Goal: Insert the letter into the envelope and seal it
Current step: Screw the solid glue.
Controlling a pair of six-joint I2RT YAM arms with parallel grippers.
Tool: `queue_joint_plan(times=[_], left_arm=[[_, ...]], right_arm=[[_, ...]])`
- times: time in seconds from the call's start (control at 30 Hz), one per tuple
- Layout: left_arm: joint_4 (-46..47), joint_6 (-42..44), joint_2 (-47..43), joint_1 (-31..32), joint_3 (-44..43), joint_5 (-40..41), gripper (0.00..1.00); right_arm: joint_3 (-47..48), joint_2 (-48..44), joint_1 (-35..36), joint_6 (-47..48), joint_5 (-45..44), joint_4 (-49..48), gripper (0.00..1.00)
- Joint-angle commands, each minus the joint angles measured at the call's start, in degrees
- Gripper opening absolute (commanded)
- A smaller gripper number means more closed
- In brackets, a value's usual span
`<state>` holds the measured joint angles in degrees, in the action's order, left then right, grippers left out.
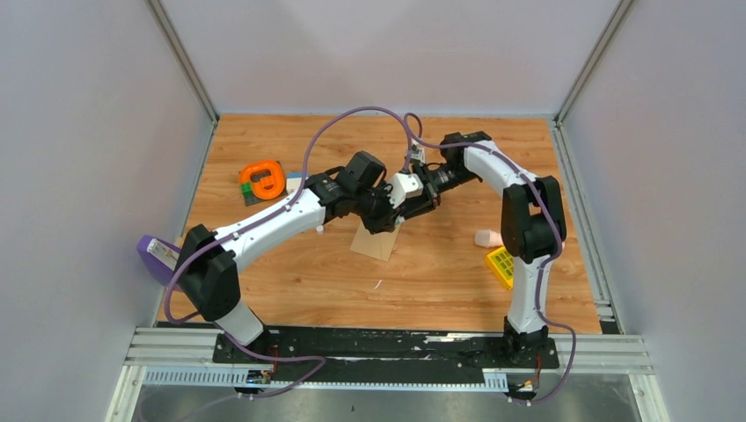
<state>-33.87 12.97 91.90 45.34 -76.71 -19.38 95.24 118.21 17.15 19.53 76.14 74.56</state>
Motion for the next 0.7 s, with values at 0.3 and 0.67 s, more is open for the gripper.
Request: queue_joint_plan(times=[0.3, 0.67], left_arm=[[0.2, 0.1, -0.3, 0.4, -2.4, -2.5, 0.00], [-9.1, 1.7, 3.2, 0.2, -6.6, -29.1, 0.00]], right_arm=[[2.4, -2.4, 0.7, 5.5, 0.8, 1.9, 0.18], [1.0, -10.0, 0.6, 18.5, 2.3, 2.6, 0.18]])
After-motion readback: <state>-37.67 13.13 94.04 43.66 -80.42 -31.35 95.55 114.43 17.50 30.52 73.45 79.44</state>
